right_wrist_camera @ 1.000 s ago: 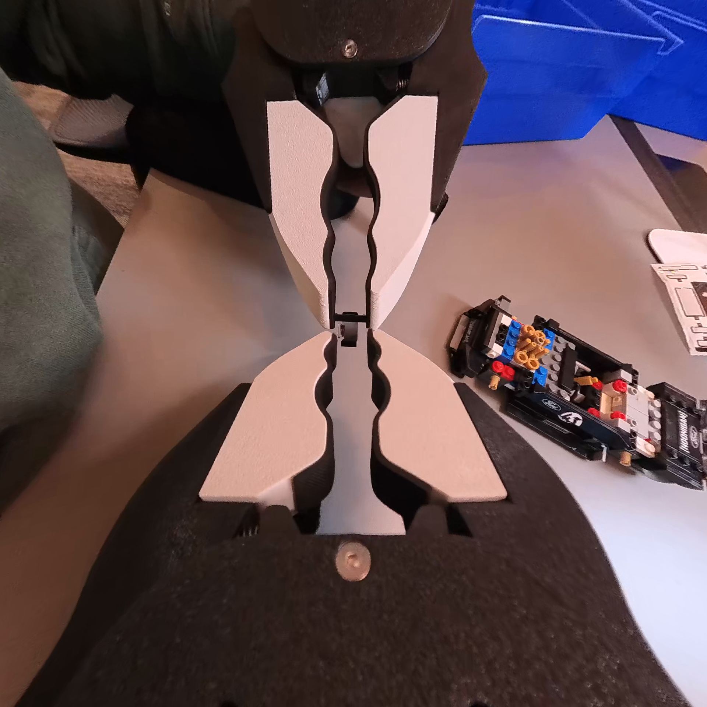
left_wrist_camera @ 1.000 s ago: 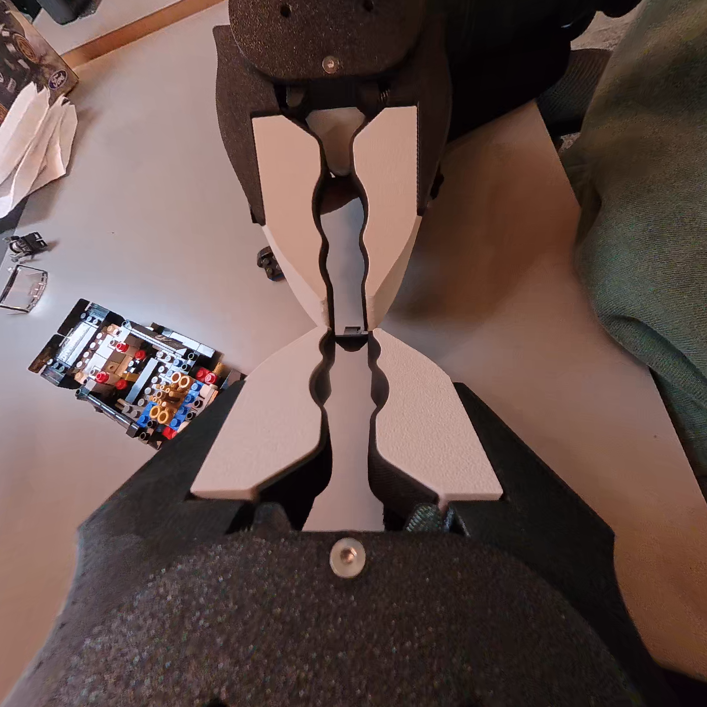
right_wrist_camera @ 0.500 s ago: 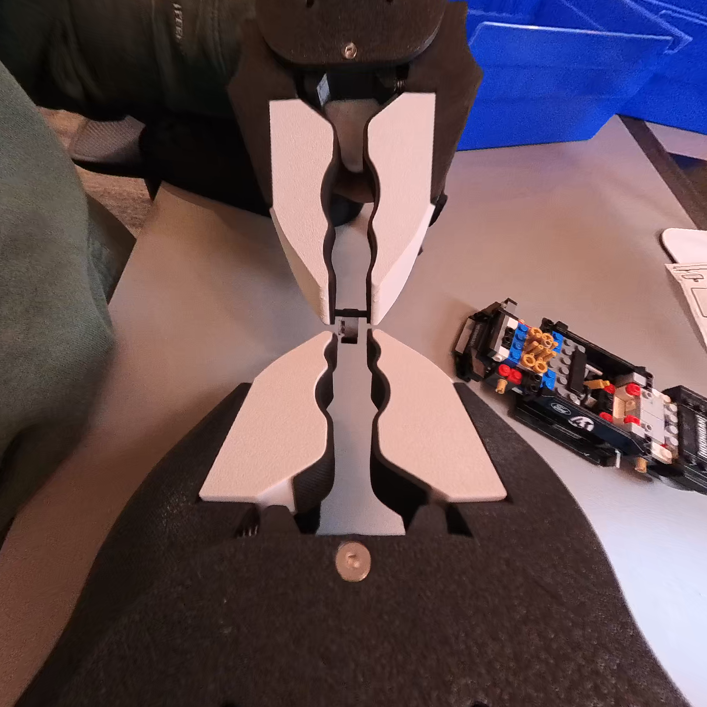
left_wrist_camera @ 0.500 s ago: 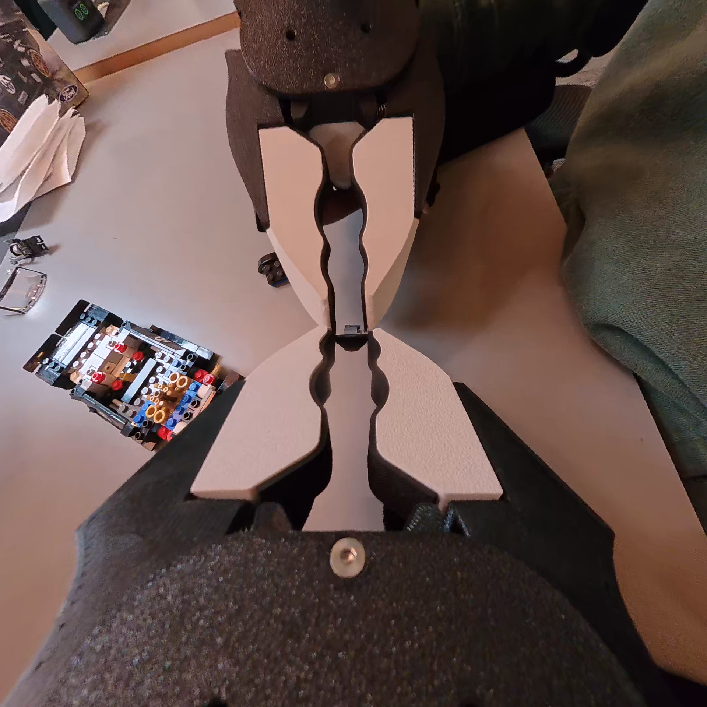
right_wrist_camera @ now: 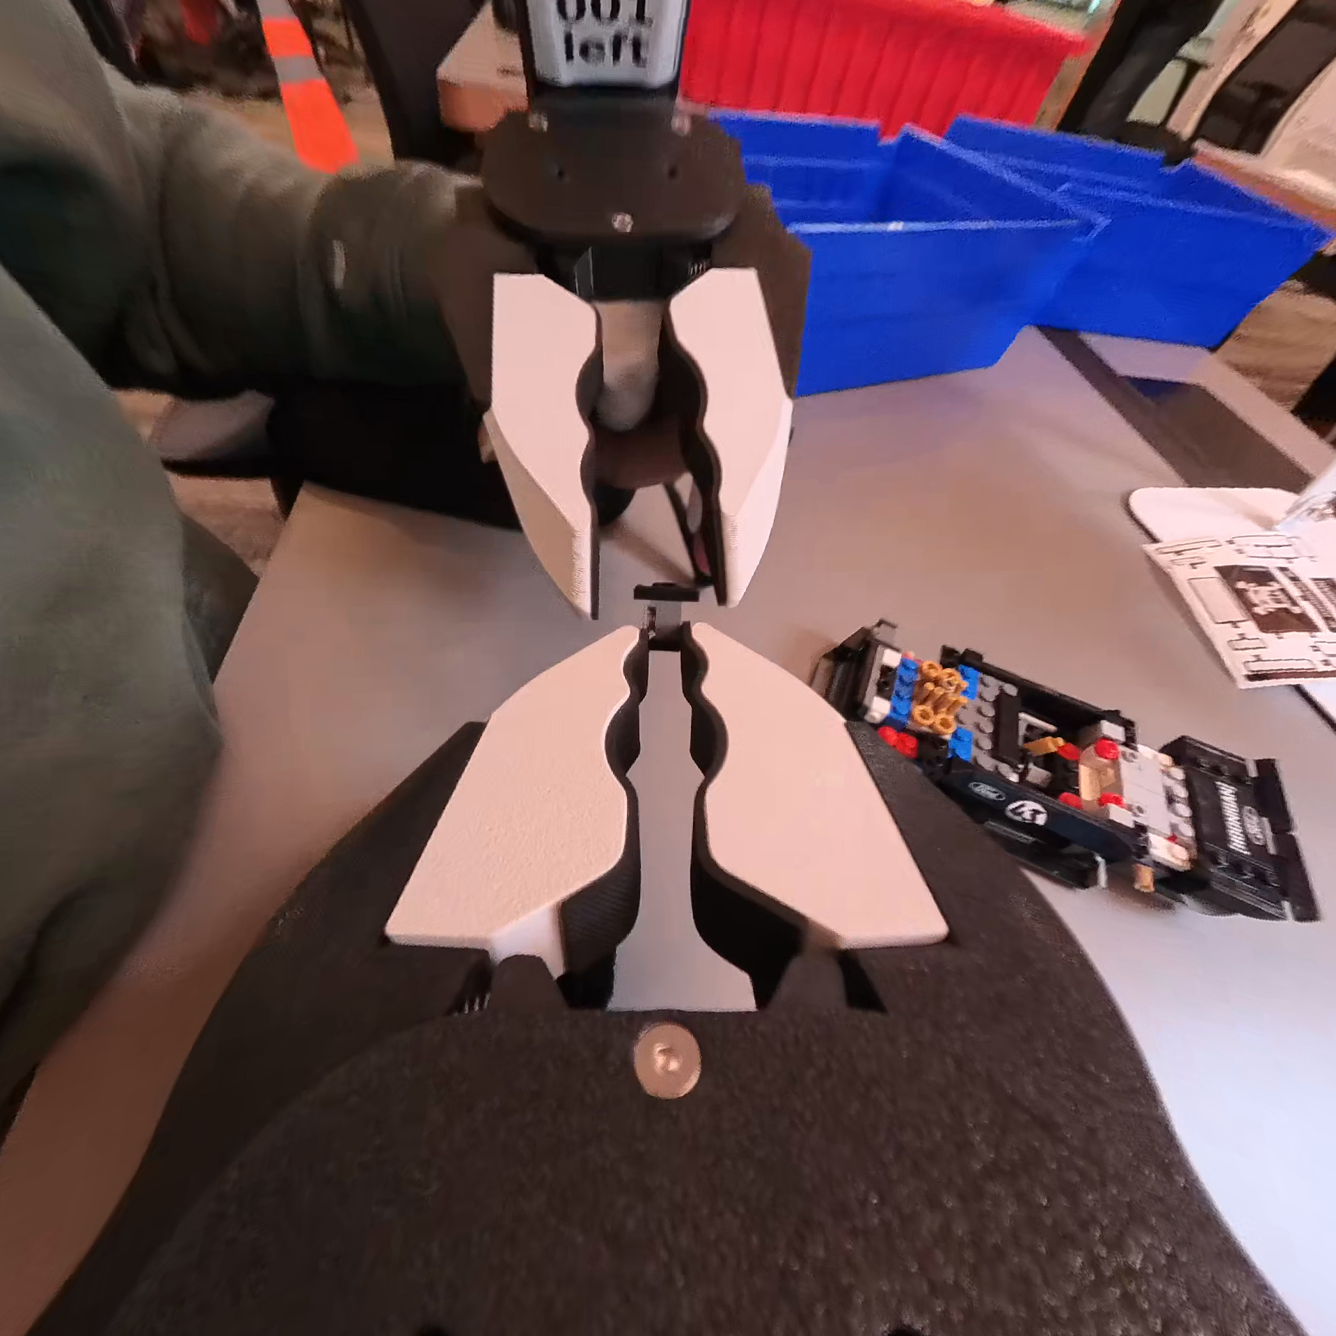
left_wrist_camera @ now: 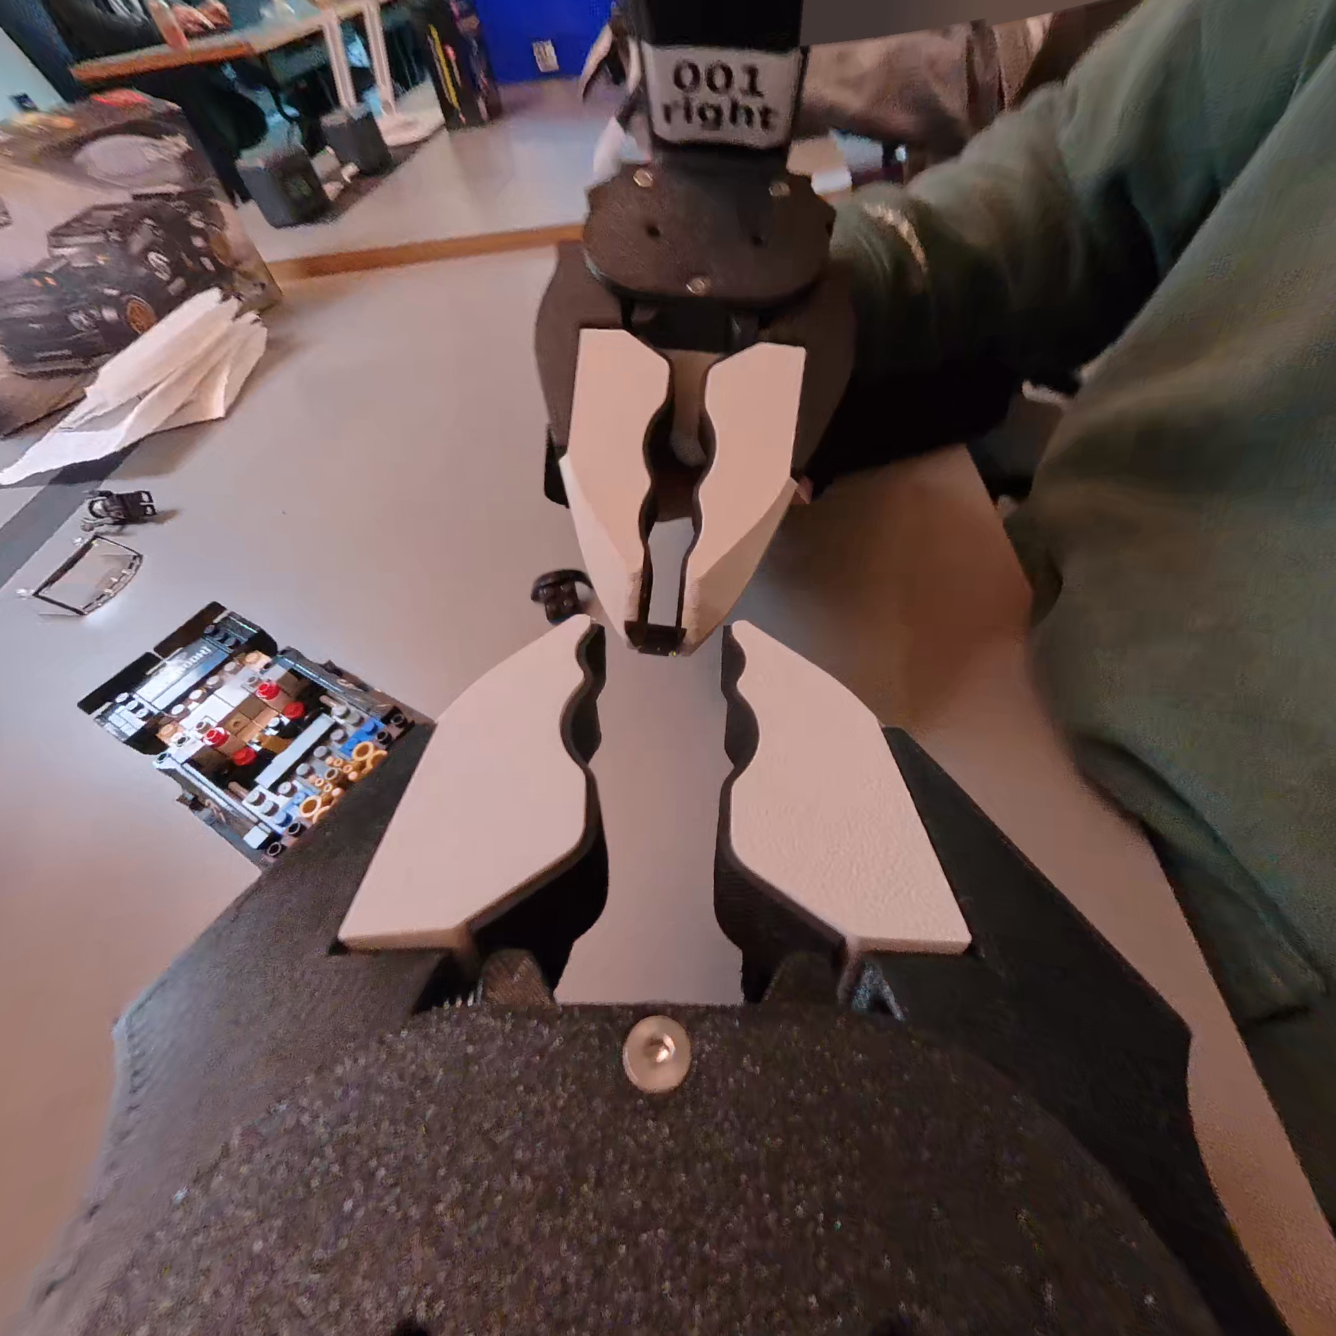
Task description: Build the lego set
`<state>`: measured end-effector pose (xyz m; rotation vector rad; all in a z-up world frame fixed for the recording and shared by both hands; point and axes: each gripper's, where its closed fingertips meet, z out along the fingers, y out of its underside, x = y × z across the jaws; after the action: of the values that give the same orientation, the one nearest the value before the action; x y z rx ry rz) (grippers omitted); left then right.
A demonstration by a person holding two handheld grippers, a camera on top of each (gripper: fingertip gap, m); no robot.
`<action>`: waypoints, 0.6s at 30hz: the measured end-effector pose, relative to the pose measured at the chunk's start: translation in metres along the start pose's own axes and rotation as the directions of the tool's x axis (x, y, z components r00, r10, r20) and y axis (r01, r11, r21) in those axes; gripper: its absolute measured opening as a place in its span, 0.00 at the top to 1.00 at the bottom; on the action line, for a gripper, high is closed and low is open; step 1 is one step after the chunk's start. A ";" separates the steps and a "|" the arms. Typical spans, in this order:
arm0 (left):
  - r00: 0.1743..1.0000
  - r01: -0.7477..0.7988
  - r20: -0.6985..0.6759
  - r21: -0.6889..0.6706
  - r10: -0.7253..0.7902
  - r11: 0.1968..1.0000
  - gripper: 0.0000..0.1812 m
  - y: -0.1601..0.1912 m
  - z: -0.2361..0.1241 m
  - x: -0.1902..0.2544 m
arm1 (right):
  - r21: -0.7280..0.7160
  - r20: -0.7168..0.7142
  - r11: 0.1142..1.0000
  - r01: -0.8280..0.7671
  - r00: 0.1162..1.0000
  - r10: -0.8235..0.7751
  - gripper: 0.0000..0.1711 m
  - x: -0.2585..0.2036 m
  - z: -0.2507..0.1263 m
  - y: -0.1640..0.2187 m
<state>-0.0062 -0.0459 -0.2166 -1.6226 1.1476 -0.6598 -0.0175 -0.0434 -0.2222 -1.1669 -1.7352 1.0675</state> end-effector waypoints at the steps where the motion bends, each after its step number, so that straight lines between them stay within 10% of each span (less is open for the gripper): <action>1: 1.000 0.025 0.003 0.029 -0.025 0.999 0.83 -0.004 -0.001 -0.002 | 0.026 -0.010 1.000 -0.008 1.000 0.008 0.95 0.002 -0.003 -0.004; 18: 0.985 0.169 -0.064 0.207 -0.159 0.964 0.94 -0.026 -0.008 -0.001 | 0.184 0.046 0.978 -0.099 0.995 0.092 0.95 0.000 -0.009 -0.025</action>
<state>-0.0038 -0.0469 -0.1897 -1.5365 0.9468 -0.9004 -0.0169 -0.0468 -0.1959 -1.1276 -1.5824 1.2872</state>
